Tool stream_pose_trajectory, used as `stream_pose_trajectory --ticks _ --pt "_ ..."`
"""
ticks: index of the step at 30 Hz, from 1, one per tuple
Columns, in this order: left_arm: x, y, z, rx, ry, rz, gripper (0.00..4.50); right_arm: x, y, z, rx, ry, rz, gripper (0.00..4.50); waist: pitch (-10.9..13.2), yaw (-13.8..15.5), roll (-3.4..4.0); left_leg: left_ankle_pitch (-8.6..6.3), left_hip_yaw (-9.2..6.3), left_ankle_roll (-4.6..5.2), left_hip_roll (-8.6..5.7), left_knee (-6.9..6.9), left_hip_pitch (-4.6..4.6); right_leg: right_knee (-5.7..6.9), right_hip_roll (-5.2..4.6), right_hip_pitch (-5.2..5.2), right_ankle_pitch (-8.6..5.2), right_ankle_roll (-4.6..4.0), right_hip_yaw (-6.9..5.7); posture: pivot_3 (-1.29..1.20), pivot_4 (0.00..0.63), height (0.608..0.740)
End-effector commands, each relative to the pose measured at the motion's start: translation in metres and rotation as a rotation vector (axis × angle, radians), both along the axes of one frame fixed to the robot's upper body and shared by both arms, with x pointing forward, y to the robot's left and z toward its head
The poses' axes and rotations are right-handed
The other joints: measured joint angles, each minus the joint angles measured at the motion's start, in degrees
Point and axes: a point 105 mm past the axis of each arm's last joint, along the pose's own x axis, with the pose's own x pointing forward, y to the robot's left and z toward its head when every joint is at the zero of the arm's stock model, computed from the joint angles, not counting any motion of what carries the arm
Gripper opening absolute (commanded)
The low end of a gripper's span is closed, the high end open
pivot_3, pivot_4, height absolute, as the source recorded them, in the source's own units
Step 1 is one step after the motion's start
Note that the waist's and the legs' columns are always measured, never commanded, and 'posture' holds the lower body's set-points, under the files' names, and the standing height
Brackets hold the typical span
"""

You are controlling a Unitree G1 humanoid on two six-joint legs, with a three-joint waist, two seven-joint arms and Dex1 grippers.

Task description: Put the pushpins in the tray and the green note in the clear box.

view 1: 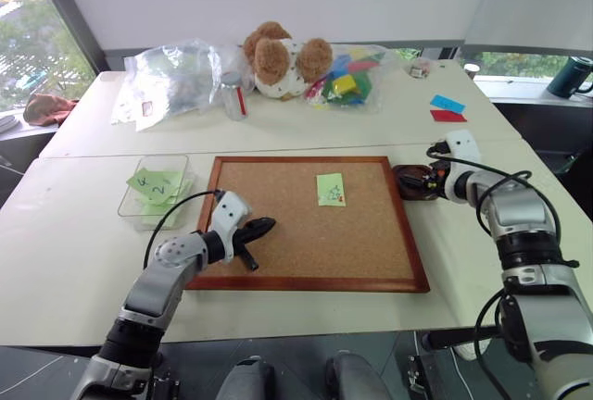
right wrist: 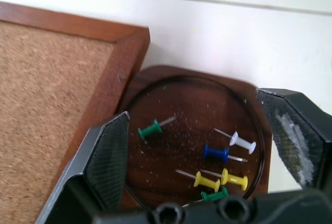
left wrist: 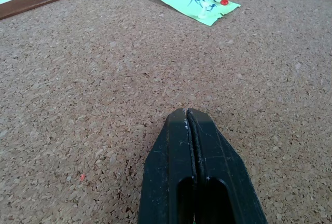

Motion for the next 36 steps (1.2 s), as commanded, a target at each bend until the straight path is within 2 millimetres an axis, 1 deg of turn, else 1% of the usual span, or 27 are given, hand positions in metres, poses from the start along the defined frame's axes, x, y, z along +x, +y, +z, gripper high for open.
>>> stream_pose_trajectory --ticks 1,4,5,8,11,14,15,16,19,26,31,34,36 --pt "-0.002 0.011 -0.021 0.052 0.068 0.036 0.0 -0.001 0.013 0.037 0.012 -0.103 0.082 4.35 0.0 -0.01 0.0 0.0 0.0 0.0 0.0 0.0 0.0 0.0 0.0 0.0 0.0 0.0 0.0 0.0 0.15 0.74" --pt "-0.001 0.011 -0.02 0.051 0.066 0.037 0.0 -0.008 0.04 0.046 0.019 -0.116 0.204 4.35 0.0 0.01 0.01 0.0 0.0 0.0 0.01 0.0 0.0 0.0 0.0 0.0 0.0 0.0 0.0 0.0 0.15 0.74" --pt "-0.001 0.011 -0.02 0.051 0.065 0.037 0.0 -0.01 0.046 0.047 0.022 -0.117 0.231 4.35 0.0 0.02 0.01 0.0 0.0 0.0 0.01 -0.01 0.01 0.0 0.0 0.0 0.0 0.0 0.0 0.0 0.15 0.74" --pt "-0.001 0.012 -0.02 0.05 0.063 0.038 0.0 -0.019 0.076 0.047 0.034 -0.119 0.348 4.35 -0.01 0.05 0.01 0.0 0.0 0.01 0.01 0.0 0.01 0.0 0.0 0.0 0.0 0.0 0.0 0.0 0.15 0.74" --pt "0.0 0.011 -0.019 0.05 0.062 0.038 0.0 -0.033 0.107 0.037 0.024 -0.096 0.491 4.35 0.0 0.06 0.01 0.0 -0.01 0.01 0.01 -0.01 0.01 0.0 0.0 0.0 0.0 0.0 -0.01 0.0 0.15 0.74" --pt "0.0 0.012 -0.019 0.051 0.061 0.036 0.0 -0.046 0.126 0.023 0.005 -0.056 0.588 4.35 0.0 0.11 0.01 -0.01 -0.01 0.01 0.01 0.0 0.01 0.0 0.0 0.0 0.0 0.0 0.0 0.0 0.15 0.74" --pt "0.0 0.012 -0.019 0.051 0.061 0.037 0.0 -0.049 0.13 0.019 0.0 -0.048 0.605 4.35 0.0 0.13 0.01 -0.01 -0.01 0.01 0.01 0.0 0.01 0.0 -0.01 0.0 0.0 0.0 0.0 0.0 0.15 0.74" --pt "0.0 0.012 -0.019 0.051 0.061 0.037 0.0 -0.05 0.132 0.016 -0.004 -0.041 0.61 4.11 0.0 0.12 0.01 -0.01 -0.01 0.01 0.01 0.0 0.01 0.0 -0.01 0.0 0.0 0.0 0.0 0.0 0.15 0.74" --pt "0.0 0.012 -0.019 0.051 0.06 0.038 0.0 -0.048 0.135 0.008 -0.009 -0.032 0.602 3.16 0.0 0.09 0.01 0.0 -0.01 0.01 0.01 0.0 0.02 0.0 -0.01 0.01 0.0 0.0 0.0 0.0 0.15 0.74" --pt "-0.001 0.013 -0.019 0.053 0.06 0.04 0.0 -0.044 0.143 -0.003 0.015 -0.011 0.599 3.16 -0.01 0.08 0.01 0.0 -0.01 0.0 0.01 0.0 0.02 0.0 -0.01 0.01 0.0 0.0 -0.01 0.0 0.15 0.74" --pt "-0.002 0.014 -0.02 0.054 0.061 0.043 0.0 -0.041 0.143 -0.006 0.031 -0.001 0.591 3.16 0.0 0.05 0.01 0.0 -0.01 0.01 0.01 0.0 0.03 0.0 -0.01 0.0 0.0 0.0 -0.01 0.0 0.15 0.74" --pt "-0.002 0.014 -0.02 0.055 0.061 0.045 0.0 -0.041 0.142 -0.008 0.032 0.005 0.591 2.37 0.0 0.01 0.01 0.0 -0.01 0.01 0.01 -0.01 0.02 0.0 -0.01 0.0 0.0 0.0 -0.01 0.0 0.15 0.74" --pt "-0.003 0.014 -0.02 0.055 0.062 0.046 0.0 -0.042 0.142 -0.008 0.035 0.008 0.593 1.42 0.0 -0.03 0.01 0.0 -0.01 0.0 0.01 -0.02 0.03 0.0 -0.01 -0.01 0.0 0.0 -0.01 0.0 0.15 0.74"
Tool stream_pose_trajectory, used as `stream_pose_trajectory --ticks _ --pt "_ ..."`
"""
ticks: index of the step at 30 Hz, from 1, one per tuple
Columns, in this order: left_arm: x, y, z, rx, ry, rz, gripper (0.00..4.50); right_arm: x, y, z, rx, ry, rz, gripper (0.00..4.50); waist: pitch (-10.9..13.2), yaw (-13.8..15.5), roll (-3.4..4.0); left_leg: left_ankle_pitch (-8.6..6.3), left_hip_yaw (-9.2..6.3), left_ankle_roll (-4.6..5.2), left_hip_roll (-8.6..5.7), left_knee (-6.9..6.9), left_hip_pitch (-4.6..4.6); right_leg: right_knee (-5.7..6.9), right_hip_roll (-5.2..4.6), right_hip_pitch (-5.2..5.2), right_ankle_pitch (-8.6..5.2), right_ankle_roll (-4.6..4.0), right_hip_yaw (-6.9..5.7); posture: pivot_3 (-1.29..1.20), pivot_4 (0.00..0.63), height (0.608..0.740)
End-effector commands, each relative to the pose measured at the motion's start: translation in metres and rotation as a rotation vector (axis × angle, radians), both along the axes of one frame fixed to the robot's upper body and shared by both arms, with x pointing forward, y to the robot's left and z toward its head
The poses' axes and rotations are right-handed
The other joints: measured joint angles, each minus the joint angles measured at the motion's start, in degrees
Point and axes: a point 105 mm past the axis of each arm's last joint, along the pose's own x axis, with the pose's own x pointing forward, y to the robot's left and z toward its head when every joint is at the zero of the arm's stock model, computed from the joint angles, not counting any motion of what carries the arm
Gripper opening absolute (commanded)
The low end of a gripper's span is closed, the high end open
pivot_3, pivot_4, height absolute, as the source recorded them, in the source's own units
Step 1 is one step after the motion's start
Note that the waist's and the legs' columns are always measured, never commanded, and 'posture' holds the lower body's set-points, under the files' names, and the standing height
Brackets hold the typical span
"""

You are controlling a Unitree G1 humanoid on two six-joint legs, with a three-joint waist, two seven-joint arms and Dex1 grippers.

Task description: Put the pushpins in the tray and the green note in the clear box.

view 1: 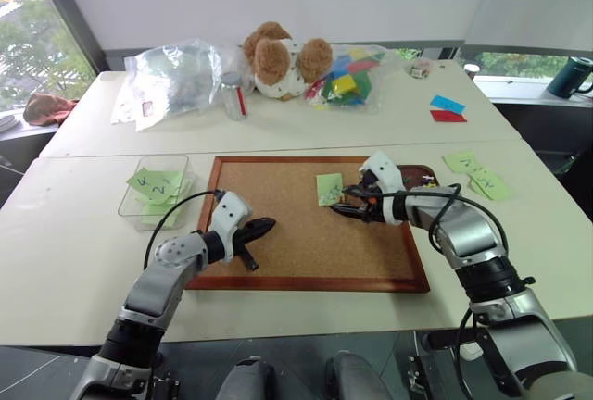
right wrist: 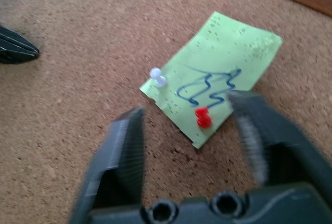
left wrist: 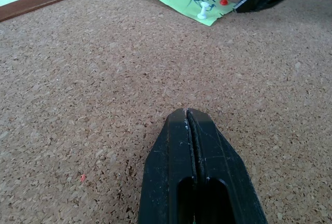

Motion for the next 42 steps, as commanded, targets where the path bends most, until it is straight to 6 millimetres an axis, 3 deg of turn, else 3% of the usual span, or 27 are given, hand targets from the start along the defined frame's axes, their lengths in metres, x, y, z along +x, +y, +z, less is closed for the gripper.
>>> stream_pose_trajectory --ticks 1,3,7,15,19,24,28,30,36,42 --pt "-0.003 0.013 -0.02 0.051 0.07 0.047 0.0 0.003 0.005 0.014 0.015 -0.053 0.02 0.98 0.0 0.0 0.0 0.0 0.0 0.0 0.0 0.0 0.0 0.0 0.0 0.0 0.0 0.0 0.0 0.0 0.15 0.74" --pt "-0.003 0.013 -0.02 0.05 0.07 0.046 0.0 0.003 0.006 0.014 0.018 -0.052 0.017 0.04 0.0 -0.06 0.0 0.0 0.0 0.0 0.0 0.0 0.0 0.0 0.0 0.0 0.0 0.0 0.0 0.0 0.15 0.74" --pt "-0.004 0.013 -0.02 0.051 0.071 0.047 0.0 0.003 0.008 0.022 0.031 -0.066 0.021 0.04 0.0 -0.07 0.0 0.0 0.0 0.0 0.0 -0.02 0.0 0.0 0.0 -0.01 0.0 0.0 0.0 0.0 0.15 0.74" --pt "-0.007 0.011 -0.025 0.073 0.089 0.026 0.0 0.002 -0.001 0.07 0.095 -0.16 0.002 0.04 0.01 -0.01 0.01 0.0 0.0 0.0 0.0 -0.06 -0.04 -0.02 0.0 -0.07 0.0 0.0 0.0 0.0 0.15 0.74" --pt "-0.008 0.011 -0.025 0.073 0.091 0.023 0.0 0.004 -0.017 0.092 0.106 -0.208 -0.045 0.04 0.0 0.12 0.0 0.0 0.0 0.0 0.0 -0.05 -0.04 -0.03 0.0 -0.06 0.0 0.0 0.0 0.0 0.15 0.74" --pt "-0.008 0.01 -0.025 0.072 0.092 0.02 0.0 0.011 -0.052 0.108 0.112 -0.244 -0.171 0.04 -0.01 0.07 -0.02 -0.02 -0.01 0.02 0.0 -0.07 -0.02 -0.09 -0.02 -0.01 0.0 0.0 0.0 0.0 0.15 0.74" --pt "-0.008 0.008 -0.026 0.069 0.093 0.016 0.0 0.021 -0.103 0.089 0.059 -0.198 -0.34 0.04 -0.01 0.13 -0.02 -0.02 -0.01 0.02 0.0 -0.07 -0.02 -0.08 -0.02 0.0 0.0 0.0 0.0 0.0 0.15 0.74" --pt "-0.008 0.008 -0.026 0.069 0.093 0.015 0.0 0.022 -0.117 0.079 0.025 -0.179 -0.381 0.04 -0.01 0.17 -0.02 -0.02 -0.01 0.02 0.0 -0.07 -0.02 -0.1 -0.02 0.02 0.0 -0.01 0.0 0.0 0.15 0.74" --pt "-0.008 0.007 -0.026 0.068 0.094 0.014 0.0 0.027 -0.139 0.054 0.014 -0.109 -0.46 0.04 -0.04 0.05 0.06 -0.01 0.01 0.02 0.0 -0.07 0.0 -0.05 -0.02 0.02 0.0 -0.01 0.01 0.0 0.15 0.74" --pt "-0.007 0.009 -0.026 0.069 0.092 0.018 0.0 0.027 -0.143 0.036 0.028 -0.051 -0.482 0.04 -0.04 0.12 0.06 -0.02 0.01 0.02 0.0 -0.07 0.0 -0.06 -0.02 0.03 0.0 0.0 0.0 0.0 0.15 0.74"
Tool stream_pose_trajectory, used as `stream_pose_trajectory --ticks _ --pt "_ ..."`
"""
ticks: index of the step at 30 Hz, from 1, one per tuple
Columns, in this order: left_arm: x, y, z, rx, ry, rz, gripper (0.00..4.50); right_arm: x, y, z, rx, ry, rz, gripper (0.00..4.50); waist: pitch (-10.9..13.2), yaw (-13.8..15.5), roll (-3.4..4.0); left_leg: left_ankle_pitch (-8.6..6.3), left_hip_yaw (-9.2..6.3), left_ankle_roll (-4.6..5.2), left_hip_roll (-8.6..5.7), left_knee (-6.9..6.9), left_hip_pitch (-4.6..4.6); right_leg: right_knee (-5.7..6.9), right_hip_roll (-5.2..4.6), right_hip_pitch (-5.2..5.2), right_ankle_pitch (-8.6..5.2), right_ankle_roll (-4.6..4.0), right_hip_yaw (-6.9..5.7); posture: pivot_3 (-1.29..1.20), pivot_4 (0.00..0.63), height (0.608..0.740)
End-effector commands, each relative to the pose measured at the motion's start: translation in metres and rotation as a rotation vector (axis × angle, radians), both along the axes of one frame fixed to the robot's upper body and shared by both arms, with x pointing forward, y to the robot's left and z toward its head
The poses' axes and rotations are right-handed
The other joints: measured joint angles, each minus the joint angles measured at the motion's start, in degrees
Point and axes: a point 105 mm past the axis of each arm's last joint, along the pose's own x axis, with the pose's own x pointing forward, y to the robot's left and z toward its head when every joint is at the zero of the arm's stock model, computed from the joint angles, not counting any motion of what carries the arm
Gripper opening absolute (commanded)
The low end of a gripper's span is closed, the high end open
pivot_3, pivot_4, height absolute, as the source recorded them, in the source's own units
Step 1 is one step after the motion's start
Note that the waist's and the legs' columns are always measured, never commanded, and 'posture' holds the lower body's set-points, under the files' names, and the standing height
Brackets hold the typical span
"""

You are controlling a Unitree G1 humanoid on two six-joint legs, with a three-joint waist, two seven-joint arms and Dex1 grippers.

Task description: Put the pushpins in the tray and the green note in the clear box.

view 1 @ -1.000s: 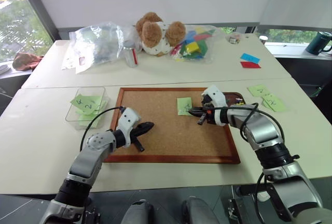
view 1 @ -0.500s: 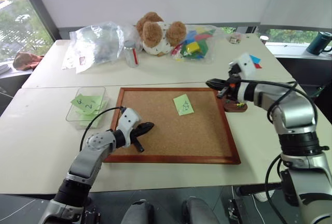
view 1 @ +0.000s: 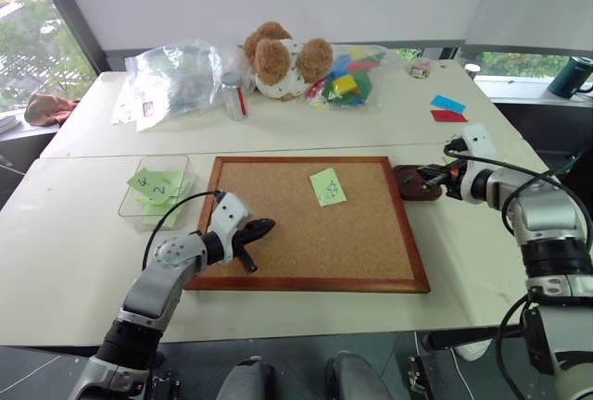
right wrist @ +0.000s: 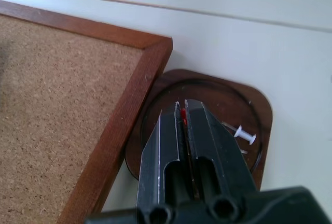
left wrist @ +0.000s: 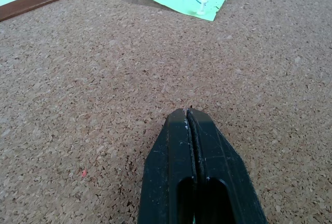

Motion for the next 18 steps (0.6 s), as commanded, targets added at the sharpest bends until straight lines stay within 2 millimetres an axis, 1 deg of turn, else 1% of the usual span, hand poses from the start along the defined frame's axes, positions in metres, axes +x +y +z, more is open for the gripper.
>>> stream_pose_trajectory --ticks 1,6,7,9,10,11,15,16,18 --pt "-0.006 0.008 -0.024 0.051 0.093 0.026 0.0 0.001 -0.003 0.003 0.008 -0.024 -0.007 0.04 0.0 -0.02 0.0 0.0 0.0 0.0 0.0 0.0 0.0 0.0 0.0 0.0 0.0 0.0 0.0 0.0 0.15 0.74" --pt "-0.005 0.009 -0.024 0.054 0.091 0.026 0.0 0.002 -0.003 -0.008 0.023 0.001 -0.009 0.04 0.0 -0.04 0.0 0.0 0.0 0.0 0.0 0.0 0.0 0.0 0.0 0.0 0.0 0.0 0.0 0.0 0.15 0.74" --pt "-0.005 0.009 -0.024 0.054 0.091 0.026 0.0 0.002 -0.003 -0.008 0.03 0.002 -0.009 0.29 0.0 -0.03 0.0 0.0 0.0 0.0 0.0 0.0 0.0 0.0 0.0 0.0 0.0 0.0 0.0 0.0 0.15 0.74" --pt "-0.005 0.01 -0.024 0.055 0.091 0.026 0.0 0.003 -0.003 -0.01 0.033 0.005 -0.014 0.95 0.0 -0.03 0.0 0.0 0.0 0.0 0.0 0.01 0.0 0.0 0.0 0.02 0.0 0.0 0.0 0.0 0.15 0.74" --pt "-0.005 0.01 -0.024 0.057 0.091 0.026 0.0 0.003 -0.004 -0.011 0.028 0.006 -0.015 1.4 0.0 -0.03 0.0 0.0 0.0 0.0 0.0 0.01 0.0 0.0 0.0 0.02 0.0 0.0 0.0 0.0 0.15 0.74" --pt "-0.005 0.01 -0.024 0.057 0.091 0.027 0.0 0.004 -0.002 -0.01 0.032 0.003 -0.011 1.86 0.0 -0.04 0.0 0.0 0.0 0.0 0.0 0.01 0.0 0.0 0.0 0.02 0.0 0.0 0.0 0.0 0.15 0.74" --pt "-0.005 0.012 -0.024 0.058 0.091 0.031 0.0 0.004 0.0 -0.004 0.031 -0.012 -0.001 3.98 0.0 -0.06 0.0 0.0 0.0 0.0 0.0 0.0 0.0 0.0 0.0 0.02 0.0 0.0 0.0 0.0 0.15 0.74" --pt "-0.005 0.012 -0.024 0.058 0.092 0.031 0.0 0.004 0.001 -0.001 0.03 -0.018 0.001 4.44 0.0 -0.06 0.0 0.0 0.0 0.0 0.0 0.01 0.0 0.0 0.0 0.02 0.0 0.0 0.0 0.0 0.15 0.74" --pt "-0.005 0.012 -0.024 0.059 0.092 0.031 0.0 0.004 0.001 0.004 0.028 -0.032 0.007 4.44 0.0 -0.09 0.0 0.0 0.0 0.0 0.0 0.0 0.01 0.0 0.0 0.02 0.0 0.0 0.0 0.0 0.15 0.74"
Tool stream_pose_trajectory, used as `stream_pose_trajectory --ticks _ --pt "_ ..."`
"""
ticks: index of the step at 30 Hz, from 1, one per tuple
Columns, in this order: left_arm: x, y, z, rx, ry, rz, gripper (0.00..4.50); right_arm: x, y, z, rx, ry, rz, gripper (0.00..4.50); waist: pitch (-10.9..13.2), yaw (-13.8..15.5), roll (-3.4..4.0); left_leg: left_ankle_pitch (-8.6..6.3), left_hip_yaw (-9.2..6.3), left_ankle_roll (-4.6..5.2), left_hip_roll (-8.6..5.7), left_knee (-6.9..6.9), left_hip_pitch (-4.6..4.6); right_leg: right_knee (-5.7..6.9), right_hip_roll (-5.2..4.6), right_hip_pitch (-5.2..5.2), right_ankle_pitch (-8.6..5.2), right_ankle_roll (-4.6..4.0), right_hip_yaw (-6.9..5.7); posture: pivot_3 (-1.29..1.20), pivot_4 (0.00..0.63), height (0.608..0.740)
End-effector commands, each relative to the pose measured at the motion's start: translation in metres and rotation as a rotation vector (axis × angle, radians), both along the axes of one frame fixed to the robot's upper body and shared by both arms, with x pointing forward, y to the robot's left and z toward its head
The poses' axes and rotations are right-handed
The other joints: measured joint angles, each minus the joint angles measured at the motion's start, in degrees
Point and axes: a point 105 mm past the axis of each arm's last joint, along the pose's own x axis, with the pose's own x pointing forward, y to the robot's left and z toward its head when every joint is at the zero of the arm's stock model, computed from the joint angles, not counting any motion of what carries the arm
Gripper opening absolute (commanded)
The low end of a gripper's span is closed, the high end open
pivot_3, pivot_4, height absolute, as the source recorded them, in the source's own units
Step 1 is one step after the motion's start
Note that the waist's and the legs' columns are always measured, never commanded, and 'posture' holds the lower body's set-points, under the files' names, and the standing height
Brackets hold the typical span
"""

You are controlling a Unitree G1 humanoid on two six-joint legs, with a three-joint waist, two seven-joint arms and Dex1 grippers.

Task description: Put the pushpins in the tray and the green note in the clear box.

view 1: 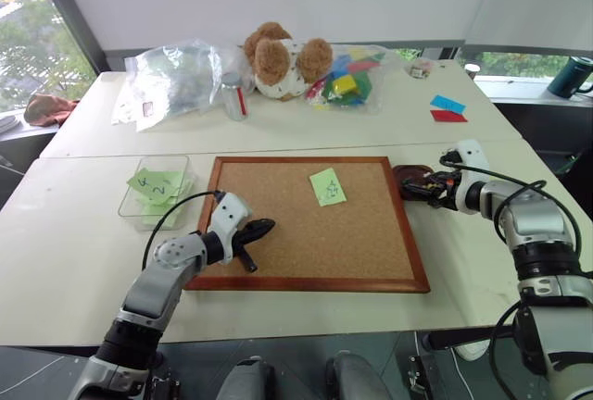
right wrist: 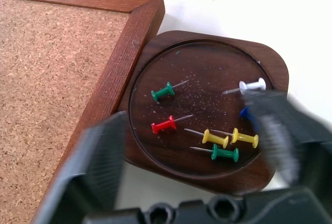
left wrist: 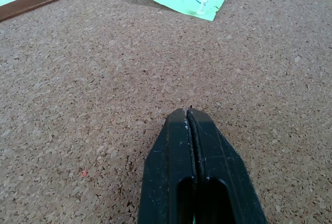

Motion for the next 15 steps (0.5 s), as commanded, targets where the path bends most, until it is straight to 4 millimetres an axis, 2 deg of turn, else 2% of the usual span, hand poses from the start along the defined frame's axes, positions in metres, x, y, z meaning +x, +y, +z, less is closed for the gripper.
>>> stream_pose_trajectory --ticks 1,6,9,13,15 --pt "-0.005 0.012 -0.024 0.056 0.092 0.031 0.0 0.003 0.004 0.031 -0.006 -0.093 0.029 4.44 0.0 -0.04 0.0 0.0 0.0 0.0 0.0 0.0 0.0 0.0 0.0 0.0 0.0 0.0 0.0 0.0 0.15 0.74" --pt "-0.005 0.011 -0.024 0.055 0.092 0.029 0.0 0.0 0.013 0.049 -0.013 -0.137 0.075 4.44 0.0 -0.02 0.0 0.0 0.0 0.0 0.0 -0.01 0.0 0.0 0.0 -0.01 0.0 0.0 0.0 0.0 0.15 0.74" --pt "-0.005 0.011 -0.024 0.055 0.092 0.027 0.0 -0.005 0.027 0.058 -0.019 -0.157 0.142 4.44 0.0 -0.03 0.01 0.0 0.0 0.0 0.0 -0.01 0.0 0.0 0.0 -0.01 0.0 0.0 0.0 0.0 0.15 0.74" --pt "-0.004 0.011 -0.024 0.054 0.091 0.027 0.0 -0.015 0.068 0.063 -0.021 -0.172 0.306 4.44 0.0 -0.03 0.0 0.0 0.0 0.0 0.01 -0.01 0.0 0.0 0.0 -0.01 0.0 0.0 0.0 0.0 0.15 0.74" --pt "-0.003 0.011 -0.023 0.053 0.09 0.029 0.0 -0.02 0.099 0.058 -0.003 -0.167 0.401 4.44 0.0 -0.1 0.0 0.0 0.0 0.0 0.01 -0.01 0.0 0.0 0.0 -0.01 0.0 0.0 0.01 0.0 0.15 0.74"
